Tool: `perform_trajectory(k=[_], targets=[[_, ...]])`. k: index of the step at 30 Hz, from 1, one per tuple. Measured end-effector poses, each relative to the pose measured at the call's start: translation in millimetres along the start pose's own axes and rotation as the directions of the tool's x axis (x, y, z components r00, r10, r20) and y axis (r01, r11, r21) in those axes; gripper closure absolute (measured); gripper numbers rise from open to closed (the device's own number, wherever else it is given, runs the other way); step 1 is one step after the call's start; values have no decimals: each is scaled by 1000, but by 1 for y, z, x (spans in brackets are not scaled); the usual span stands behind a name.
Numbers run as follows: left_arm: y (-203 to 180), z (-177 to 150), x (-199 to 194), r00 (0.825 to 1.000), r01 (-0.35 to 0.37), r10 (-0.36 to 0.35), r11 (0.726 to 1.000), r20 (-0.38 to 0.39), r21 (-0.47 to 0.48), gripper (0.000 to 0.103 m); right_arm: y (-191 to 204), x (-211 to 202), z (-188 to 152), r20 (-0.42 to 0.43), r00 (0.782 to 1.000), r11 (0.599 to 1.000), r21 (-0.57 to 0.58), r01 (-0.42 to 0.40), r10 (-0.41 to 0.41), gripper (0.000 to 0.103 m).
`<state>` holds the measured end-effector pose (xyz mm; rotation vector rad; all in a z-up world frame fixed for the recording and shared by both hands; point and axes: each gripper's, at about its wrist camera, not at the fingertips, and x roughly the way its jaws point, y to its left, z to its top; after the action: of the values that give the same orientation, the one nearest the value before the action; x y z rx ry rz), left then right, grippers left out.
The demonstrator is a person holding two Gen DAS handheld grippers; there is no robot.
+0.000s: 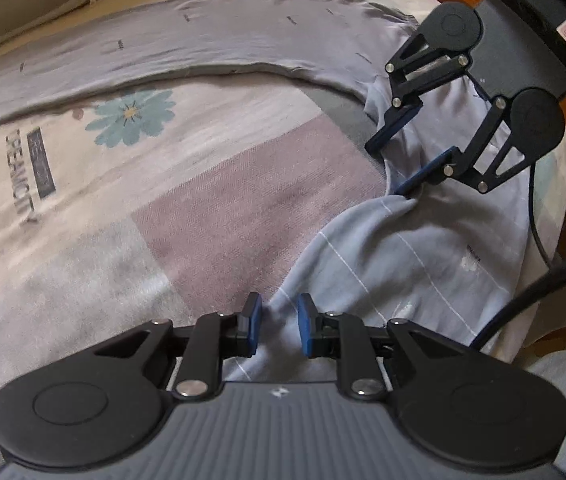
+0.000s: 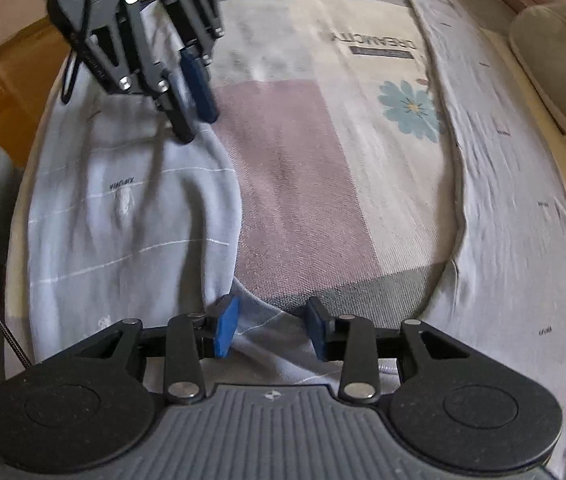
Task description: Fold clothes
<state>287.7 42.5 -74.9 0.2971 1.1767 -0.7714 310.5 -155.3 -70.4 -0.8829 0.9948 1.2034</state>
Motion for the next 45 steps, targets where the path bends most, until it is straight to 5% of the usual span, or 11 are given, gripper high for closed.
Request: perform_trajectory(k=[4, 6, 7, 10, 13, 20, 24, 31, 37, 42, 45], targets=[[1, 0, 3, 1000, 6, -6, 1000, -12, 13, 86, 4, 3, 5, -30, 1000, 999, -44, -4, 3, 69], [2, 0, 2, 1000, 1, -1, 1000, -4, 8, 91, 5, 3, 7, -26, 1000, 999, -34, 1, -2, 85], [3, -1, 2, 1000, -10, 10, 1000, 3, -6, 94, 3, 2, 7, -7, 1000, 1000, 12, 11, -11, 97], [10, -1, -6, 998, -55, 57, 996, 26, -72, 93, -13, -3, 9, 52, 993, 976, 197, 93, -105, 97], [18, -1, -17, 997, -53, 60, 989, 41, -141, 93, -34, -12, 2, 90, 985, 905, 413, 96, -146, 96], [12, -21, -31, 1000, 5, -1, 985, 25, -174, 91, -27, -39, -19, 88, 975, 728, 679, 90, -203, 72], [17, -44, -22, 997, -67, 60, 978, -41, -200, 88, -1, -15, -26, -28, 982, 680, 718, 151, -189, 68], [33, -58, -42, 988, -156, 153, 952, -31, -262, 87, -12, 3, -6, -9, 956, 601, 776, 191, -292, 45], [23, -84, -64, 984, -176, 176, 957, -24, -229, 69, 22, -15, -7, -5, 965, 636, 751, 176, -261, 44], [27, -112, -59, 971, -240, 237, 937, -43, -255, 66, 63, -7, 2, -3, 981, 696, 704, 141, -196, 40], [42, -120, -64, 962, -266, 274, 915, -17, -303, 66, 71, 7, 17, -15, 975, 699, 695, 170, -223, 34]])
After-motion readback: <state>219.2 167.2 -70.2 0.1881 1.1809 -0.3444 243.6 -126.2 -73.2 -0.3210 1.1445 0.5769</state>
